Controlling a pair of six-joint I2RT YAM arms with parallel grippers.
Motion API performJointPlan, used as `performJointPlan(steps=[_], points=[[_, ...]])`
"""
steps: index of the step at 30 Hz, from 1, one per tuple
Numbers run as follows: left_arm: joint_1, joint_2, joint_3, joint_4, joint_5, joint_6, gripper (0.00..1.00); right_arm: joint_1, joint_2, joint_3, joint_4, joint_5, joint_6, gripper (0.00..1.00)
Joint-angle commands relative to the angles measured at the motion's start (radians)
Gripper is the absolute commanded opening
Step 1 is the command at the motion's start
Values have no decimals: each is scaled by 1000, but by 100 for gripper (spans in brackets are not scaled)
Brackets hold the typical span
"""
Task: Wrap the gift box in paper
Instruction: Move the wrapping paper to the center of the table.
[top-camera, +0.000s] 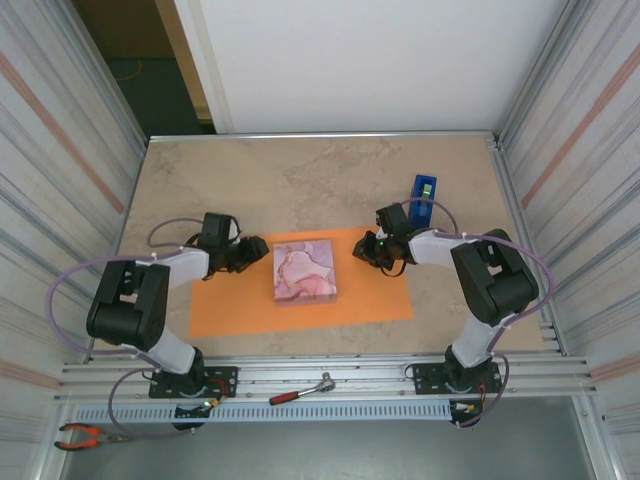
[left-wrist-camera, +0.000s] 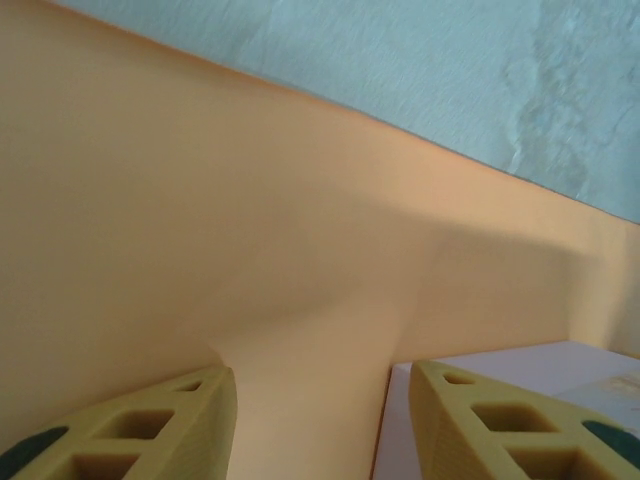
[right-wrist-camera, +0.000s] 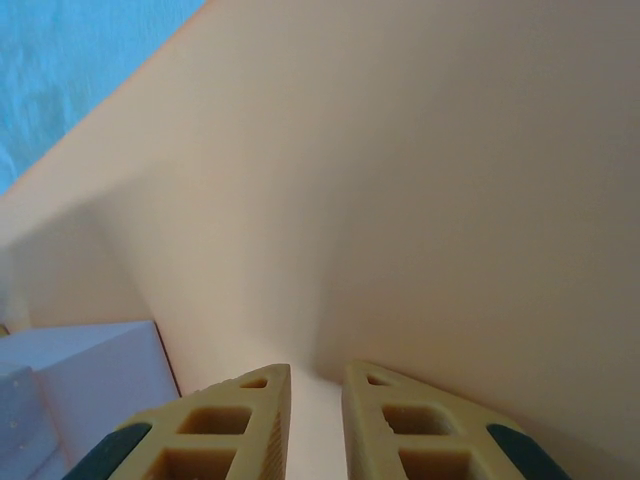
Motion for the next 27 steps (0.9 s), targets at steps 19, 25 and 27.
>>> performJointPlan(steps=[19,25,27], points=[[65,41,272,-101,93,165,59,-45,-75,101,-70,-105,-119,52],[9,-135,147,-111,156,129,64,64,-191,84,-111,-36,-93,69],[-26,-185,93,-105,151,117,65,96,-198,70,-100,-22,-69,71]])
